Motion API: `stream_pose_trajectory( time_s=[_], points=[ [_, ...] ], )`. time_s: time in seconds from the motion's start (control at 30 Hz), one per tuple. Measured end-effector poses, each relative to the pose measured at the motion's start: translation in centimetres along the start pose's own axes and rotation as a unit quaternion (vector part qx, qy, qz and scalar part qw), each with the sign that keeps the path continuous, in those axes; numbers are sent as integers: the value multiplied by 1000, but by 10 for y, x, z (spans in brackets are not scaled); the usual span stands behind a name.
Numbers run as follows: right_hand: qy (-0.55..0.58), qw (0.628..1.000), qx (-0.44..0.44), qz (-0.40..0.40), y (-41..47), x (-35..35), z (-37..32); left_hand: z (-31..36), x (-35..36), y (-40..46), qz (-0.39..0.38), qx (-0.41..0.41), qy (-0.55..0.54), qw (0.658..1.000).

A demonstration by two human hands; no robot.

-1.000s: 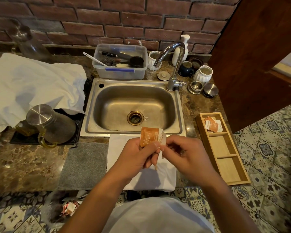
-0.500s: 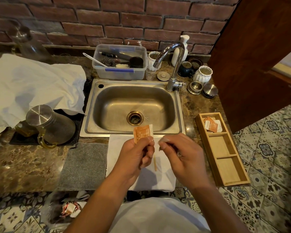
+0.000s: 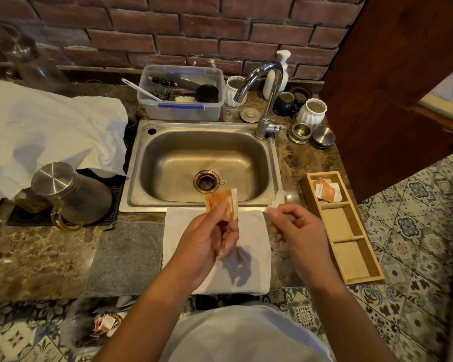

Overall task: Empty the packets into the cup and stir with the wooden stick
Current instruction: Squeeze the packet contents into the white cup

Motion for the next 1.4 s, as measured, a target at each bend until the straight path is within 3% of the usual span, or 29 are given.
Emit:
stream_pose_trajectory(
  time_s=[0.1,0.27,0.53,0.8,1.27,1.33,1.4],
  points=[
    [-46,995,73,42,14,-29,40,-5,1,-1,-4,-21,6,1000],
    [-78,966,204,139,31,-85,123,-4,1,-1,-15,-2,149,989],
    [-138,919,293,225,39,-117,186,-5,1,1,-7,13,189,982],
    [-295,890,292,190,50,-123,188,-6,1,0,-17,15,188,982],
    [-463,832,258,163,52,-128,185,-3,1,-1,-3,27,164,986],
    [-469,839,224,165,52,-122,171,-3,1,0,2,34,161,986],
    [-418,875,187,159,50,-101,137,-2,-2,0,13,43,153,987]
  ],
)
Point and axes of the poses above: each hand's wrist, its own y-axis towards the middle knuckle, its own x-axis out of the palm, z = x × y, the point moved 4 cm from there along y, towards the middle knuckle, and after that the axes turned 1 degree about z, right-handed, at the moved point
